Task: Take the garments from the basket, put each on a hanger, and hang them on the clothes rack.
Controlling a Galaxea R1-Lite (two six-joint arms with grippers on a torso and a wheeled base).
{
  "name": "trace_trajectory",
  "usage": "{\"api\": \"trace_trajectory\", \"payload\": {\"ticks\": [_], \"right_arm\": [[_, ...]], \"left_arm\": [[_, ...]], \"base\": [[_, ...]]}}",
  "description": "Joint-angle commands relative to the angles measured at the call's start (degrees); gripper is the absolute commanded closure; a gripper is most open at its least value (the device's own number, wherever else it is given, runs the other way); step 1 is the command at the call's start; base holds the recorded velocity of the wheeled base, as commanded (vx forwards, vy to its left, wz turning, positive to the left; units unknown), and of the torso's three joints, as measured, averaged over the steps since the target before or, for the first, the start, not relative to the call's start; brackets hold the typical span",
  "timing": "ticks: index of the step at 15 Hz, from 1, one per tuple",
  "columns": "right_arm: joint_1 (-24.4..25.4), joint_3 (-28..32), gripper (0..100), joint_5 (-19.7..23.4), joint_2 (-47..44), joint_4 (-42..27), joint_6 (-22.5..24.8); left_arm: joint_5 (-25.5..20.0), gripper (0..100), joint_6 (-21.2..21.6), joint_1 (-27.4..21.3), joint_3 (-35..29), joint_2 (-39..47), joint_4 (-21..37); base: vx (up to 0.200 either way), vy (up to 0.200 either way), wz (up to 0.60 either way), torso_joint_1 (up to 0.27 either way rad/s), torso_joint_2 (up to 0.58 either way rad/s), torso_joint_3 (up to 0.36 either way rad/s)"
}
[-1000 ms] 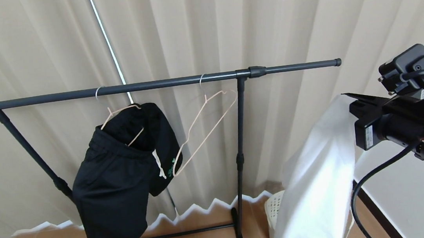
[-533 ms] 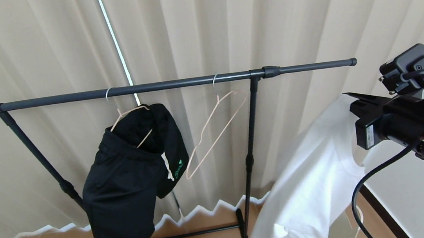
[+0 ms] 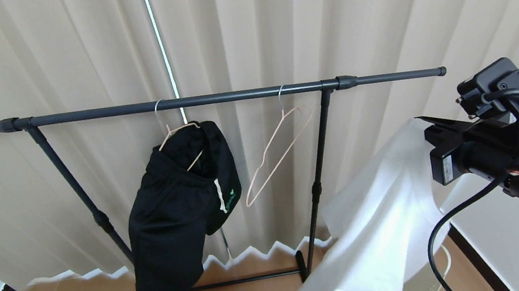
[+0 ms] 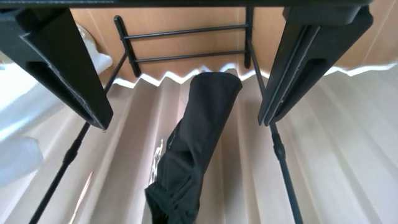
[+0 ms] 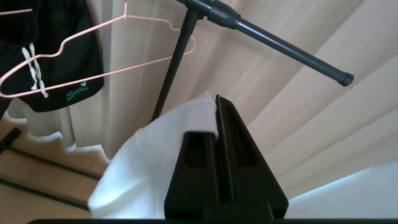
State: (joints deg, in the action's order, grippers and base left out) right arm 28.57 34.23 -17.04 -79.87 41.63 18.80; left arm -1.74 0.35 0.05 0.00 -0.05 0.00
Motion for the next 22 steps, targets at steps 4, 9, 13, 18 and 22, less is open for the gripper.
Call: {"api": "trace_trajectory", "payload": {"ticks": [4,9,13,18,22], "right_arm": [[0.9,-0.1,100,0.0,0.0,0.2,0.0],[10.9,4.2,100,-3.3,-0.2,2.2,2.1],[8.3,12.6,100,-3.7,-3.2,-10.6,-3.1],[8.0,35.7,100,-0.5,-5.8,-52.1,-28.7],[8.2,39.5,100,2.5,-11.4,-53.0,-37.2]], "left_arm": [[0.2,0,0.0,0.0,0.0,0.0,0.0],[-0.5,0,2.8,0.0,-0.2,0.0,0.5],[-0.5,0,7.8,7.1,-6.3,14.6,2.9],[-1.2,0,-1.1,0.5,-26.2,44.6,3.4],[8.0,0,-16.1,-23.7,-41.9,67.6,10.6]], "base": [[0.0,0.0,0.0,0.0,0.0,0.0],[0.0,0.0,0.0,0.0,0.0,0.0],[0.0,0.0,0.0,0.0,0.0,0.0],[0.0,0.0,0.0,0.0,0.0,0.0],[0.0,0.0,0.0,0.0,0.0,0.0]]}}
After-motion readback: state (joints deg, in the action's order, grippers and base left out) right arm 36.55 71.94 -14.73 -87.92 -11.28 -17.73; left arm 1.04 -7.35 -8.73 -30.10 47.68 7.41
